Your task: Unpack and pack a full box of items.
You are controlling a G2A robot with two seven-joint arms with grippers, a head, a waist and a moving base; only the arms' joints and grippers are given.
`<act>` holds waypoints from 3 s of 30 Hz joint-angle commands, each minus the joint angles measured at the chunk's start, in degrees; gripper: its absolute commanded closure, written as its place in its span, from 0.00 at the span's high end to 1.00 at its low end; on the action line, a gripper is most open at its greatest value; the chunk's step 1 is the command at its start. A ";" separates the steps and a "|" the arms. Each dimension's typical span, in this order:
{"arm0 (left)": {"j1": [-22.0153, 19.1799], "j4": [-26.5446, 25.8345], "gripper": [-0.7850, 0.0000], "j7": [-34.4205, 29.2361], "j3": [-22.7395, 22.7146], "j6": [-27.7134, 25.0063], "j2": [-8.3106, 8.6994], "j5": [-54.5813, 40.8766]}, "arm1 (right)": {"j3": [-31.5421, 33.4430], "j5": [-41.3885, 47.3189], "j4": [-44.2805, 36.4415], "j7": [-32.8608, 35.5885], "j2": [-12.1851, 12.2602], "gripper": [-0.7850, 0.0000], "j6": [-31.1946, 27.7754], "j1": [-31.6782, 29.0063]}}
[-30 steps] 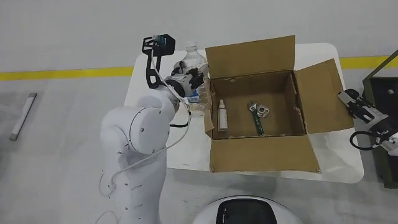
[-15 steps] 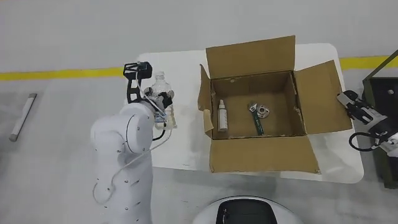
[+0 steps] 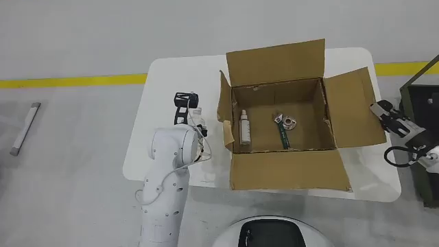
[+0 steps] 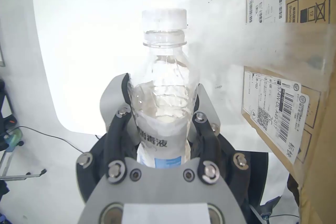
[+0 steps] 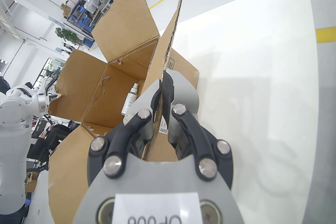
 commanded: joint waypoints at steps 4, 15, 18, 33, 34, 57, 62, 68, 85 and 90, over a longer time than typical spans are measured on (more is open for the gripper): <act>0.00 -0.02 0.00 -0.02 -0.01 -0.03 0.00 0.02 | -0.32 -0.11 0.48 0.09 -0.02 0.00 0.07 0.39; 0.99 2.25 0.00 2.98 -1.90 -2.17 0.65 3.05 | -0.21 0.09 1.11 -0.22 -0.03 0.00 -0.27 0.97; 0.18 4.33 0.00 3.60 -3.35 -2.75 0.96 4.28 | 0.32 0.40 1.28 -0.43 -0.04 0.00 -0.40 0.69; -4.15 18.48 0.00 7.60 -3.39 -0.33 1.09 6.64 | 1.59 0.65 1.55 0.35 0.04 0.07 -0.44 0.28; -4.50 19.58 0.00 7.77 -3.47 -0.11 1.09 6.71 | 1.59 0.65 1.54 0.37 0.04 0.07 -0.42 0.29; -7.55 24.43 1.00 7.80 -2.57 0.71 0.92 5.33 | 2.89 1.21 1.22 0.85 0.18 0.42 -0.21 0.92; -7.34 17.17 1.00 6.38 -3.35 0.27 1.04 4.22 | 4.82 2.46 0.27 -0.71 0.16 0.39 -0.61 0.67; -5.89 -0.50 1.00 3.88 -4.53 -3.17 1.33 1.15 | 8.11 3.52 -2.57 -4.01 0.08 0.00 -2.41 0.27; -9.29 -19.78 0.00 7.35 1.63 -11.92 1.12 -22.15 | 0.81 -10.82 -9.57 -9.72 -0.72 0.00 -6.33 -2.33; -7.92 -16.58 0.00 7.99 5.89 -12.94 1.24 -21.19 | -0.39 -12.10 -7.97 -9.33 -0.79 0.00 -6.02 -1.91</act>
